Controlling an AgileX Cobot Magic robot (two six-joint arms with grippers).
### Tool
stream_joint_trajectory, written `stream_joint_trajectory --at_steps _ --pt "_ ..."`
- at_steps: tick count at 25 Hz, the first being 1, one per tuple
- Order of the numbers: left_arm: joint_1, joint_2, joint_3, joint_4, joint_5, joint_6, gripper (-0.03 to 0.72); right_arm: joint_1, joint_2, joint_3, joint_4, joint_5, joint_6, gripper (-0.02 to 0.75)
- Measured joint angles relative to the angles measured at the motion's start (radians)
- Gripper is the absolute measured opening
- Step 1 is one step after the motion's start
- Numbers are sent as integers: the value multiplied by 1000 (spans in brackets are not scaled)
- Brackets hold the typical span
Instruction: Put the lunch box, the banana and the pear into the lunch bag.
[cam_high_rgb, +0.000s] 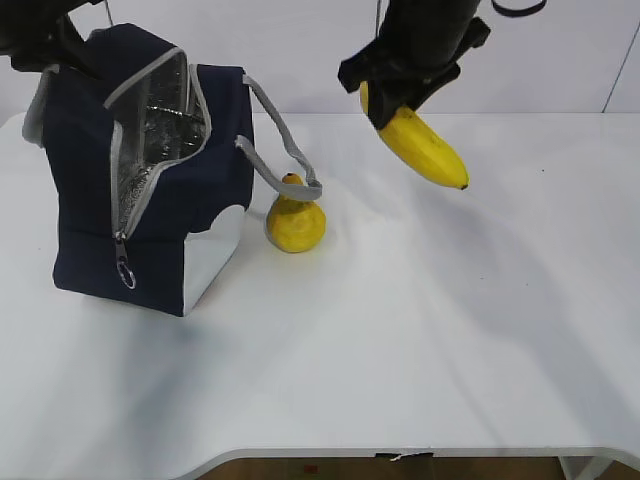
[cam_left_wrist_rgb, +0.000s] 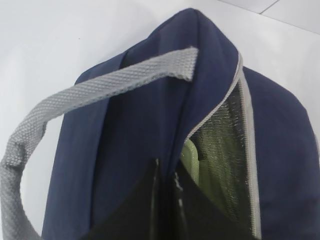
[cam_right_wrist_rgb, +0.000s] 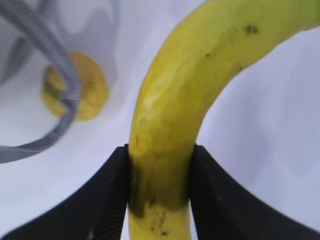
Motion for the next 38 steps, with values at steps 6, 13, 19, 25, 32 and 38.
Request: stream_joint_trajectory --at_steps 6,13,19,25,32,38 --pt "0 0 0 -29 -2 0 -6 0 -89 -30 199 9 -41 299" --pt "0 0 0 -102 -6 15 -6 51 -88 -53 464 10 -127 299" --pt "0 0 0 -126 -3 33 -6 78 -46 -62 671 -72 -212 299" --pt "0 0 0 -146 -2 35 -6 78 23 -62 843 -162 -300 299" --pt "0 0 0 -153 1 41 -6 78 124 -62 947 -203 -360 300" --pt "0 0 0 -160 1 41 -6 78 195 -62 963 -279 -369 300"
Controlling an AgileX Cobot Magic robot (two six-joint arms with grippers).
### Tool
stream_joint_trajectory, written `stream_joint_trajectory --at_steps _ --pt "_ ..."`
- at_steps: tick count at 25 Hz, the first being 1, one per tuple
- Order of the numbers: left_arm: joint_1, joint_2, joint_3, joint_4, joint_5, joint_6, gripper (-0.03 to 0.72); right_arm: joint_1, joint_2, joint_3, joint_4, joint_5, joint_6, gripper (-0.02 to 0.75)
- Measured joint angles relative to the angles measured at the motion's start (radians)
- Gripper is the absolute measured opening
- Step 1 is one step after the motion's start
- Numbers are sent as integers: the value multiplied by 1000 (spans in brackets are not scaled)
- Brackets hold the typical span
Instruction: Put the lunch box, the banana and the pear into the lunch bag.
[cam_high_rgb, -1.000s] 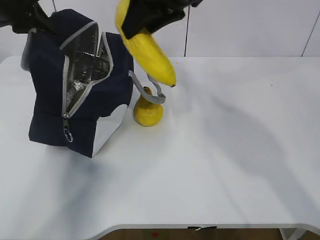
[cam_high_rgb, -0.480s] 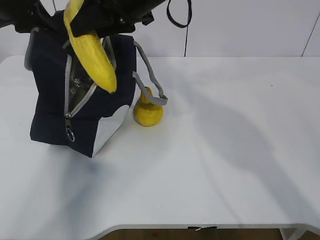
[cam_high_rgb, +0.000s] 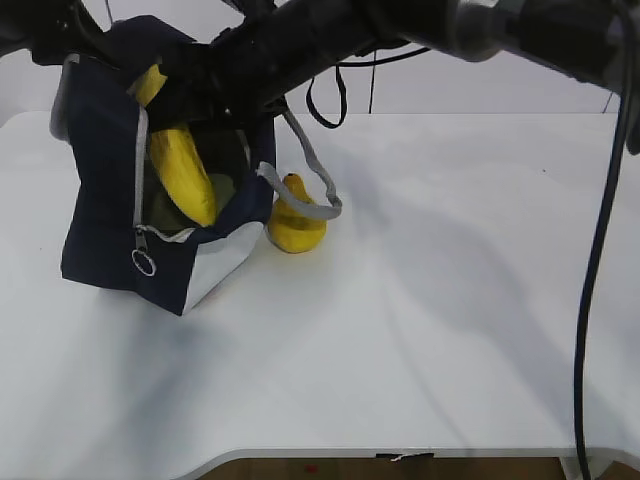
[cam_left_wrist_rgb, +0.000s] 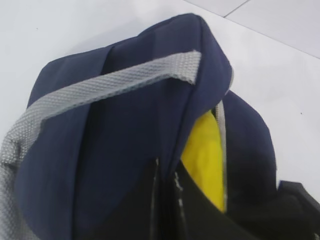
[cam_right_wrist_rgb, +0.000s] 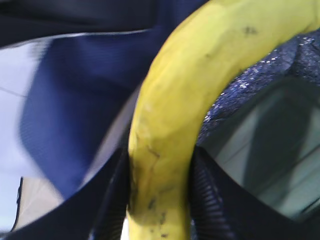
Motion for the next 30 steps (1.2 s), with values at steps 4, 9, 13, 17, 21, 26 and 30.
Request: stream_joint_trajectory --at_steps 4,9,13,17,21,26,30 --pt "0 0 0 -4 0 0 -6 0 28 0 4 -72 -5 310" --pt "0 0 0 -4 0 0 -6 0 39 0 28 -96 -15 363" --pt "0 0 0 -5 0 0 -6 0 39 0 37 -84 -29 448" --pt "0 0 0 -5 0 4 -6 0 39 -35 21 -16 -31 506" --pt "0 0 0 26 0 12 -6 -6 43 -186 -103 135 45 515" --pt "0 0 0 136 -2 15 -6 -24 43 -415 -335 273 172 515" --pt "0 0 0 173 -6 15 -6 -45 43 -463 -495 284 289 515"
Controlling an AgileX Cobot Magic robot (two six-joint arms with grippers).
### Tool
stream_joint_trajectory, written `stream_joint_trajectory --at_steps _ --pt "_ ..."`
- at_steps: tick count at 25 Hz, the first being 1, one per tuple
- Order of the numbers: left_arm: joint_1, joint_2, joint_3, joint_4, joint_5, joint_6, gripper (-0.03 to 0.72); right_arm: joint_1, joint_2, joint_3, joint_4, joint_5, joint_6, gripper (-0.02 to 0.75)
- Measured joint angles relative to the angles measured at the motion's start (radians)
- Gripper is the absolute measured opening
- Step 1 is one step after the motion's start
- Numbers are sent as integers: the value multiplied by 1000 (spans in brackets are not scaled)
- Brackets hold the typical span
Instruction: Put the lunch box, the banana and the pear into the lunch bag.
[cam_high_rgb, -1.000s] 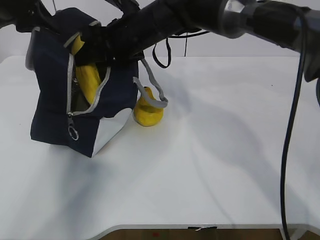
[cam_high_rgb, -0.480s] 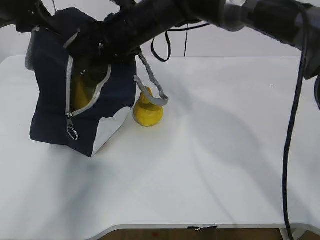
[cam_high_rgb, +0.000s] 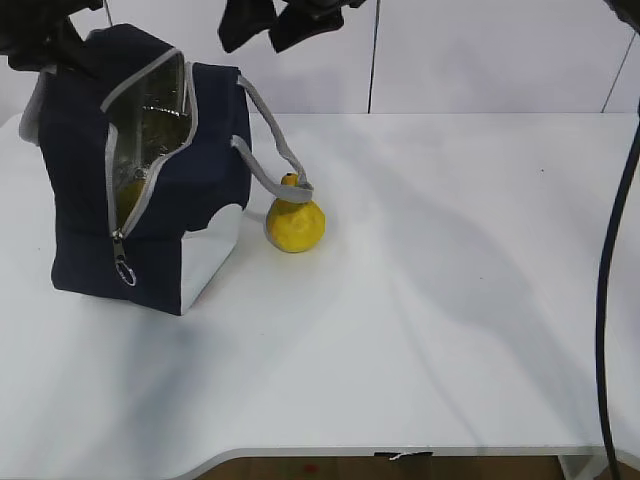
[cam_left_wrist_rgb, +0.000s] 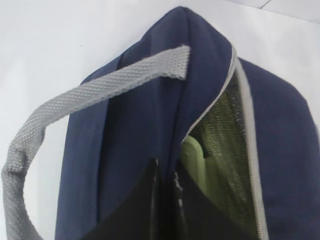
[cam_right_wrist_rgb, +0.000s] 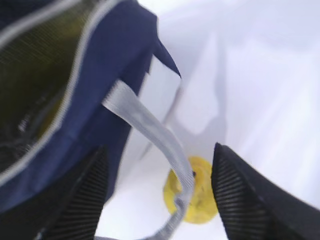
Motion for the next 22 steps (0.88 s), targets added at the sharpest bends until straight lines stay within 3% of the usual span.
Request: stream_joint_trajectory --at_steps 6,15,22 --pt "0 0 0 102 0 0 -6 -14 0 23 -98 8 42 516" --pt "0 0 0 302 9 -30 -6 -14 0 247 -246 8 43 509" --pt "0 31 0 388 18 -68 -6 -14 2 315 -264 8 15 505"
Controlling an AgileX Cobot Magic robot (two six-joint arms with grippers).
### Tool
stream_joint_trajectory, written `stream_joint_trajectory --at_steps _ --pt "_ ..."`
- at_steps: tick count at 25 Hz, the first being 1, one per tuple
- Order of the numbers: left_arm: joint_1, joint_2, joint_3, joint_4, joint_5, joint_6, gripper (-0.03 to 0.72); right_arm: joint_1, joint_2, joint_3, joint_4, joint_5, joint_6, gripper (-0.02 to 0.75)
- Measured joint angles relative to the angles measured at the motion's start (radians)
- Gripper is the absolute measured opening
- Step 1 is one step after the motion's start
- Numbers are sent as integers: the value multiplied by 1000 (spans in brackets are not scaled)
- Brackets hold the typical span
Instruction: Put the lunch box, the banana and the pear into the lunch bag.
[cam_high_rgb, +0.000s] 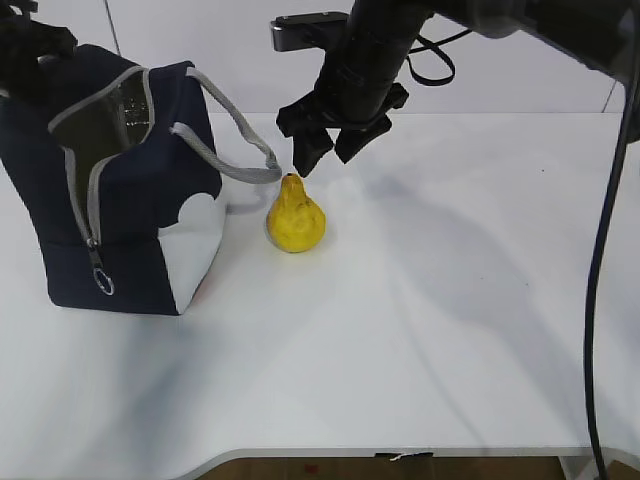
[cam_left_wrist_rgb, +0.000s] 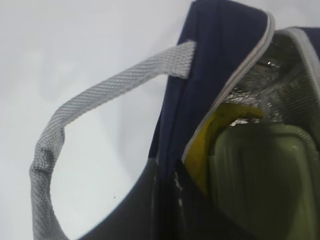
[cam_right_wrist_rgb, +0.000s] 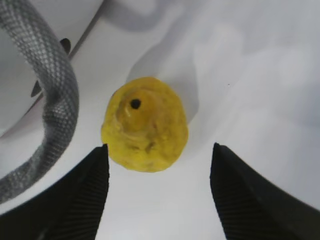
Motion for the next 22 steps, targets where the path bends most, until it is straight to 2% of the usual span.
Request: stream_joint_trajectory --at_steps 4,10,17,22 --pt "2 27 -5 20 8 -4 -6 0 13 0 9 -3 -11 505" --pt "2 31 -5 22 6 -6 -6 0 33 2 95 -6 -50 505" --pt "2 31 -5 6 5 -7 -6 2 59 2 114 -7 -63 504" --pt "2 32 -5 -11 -1 -7 -6 2 68 3 125 -70 -66 504"
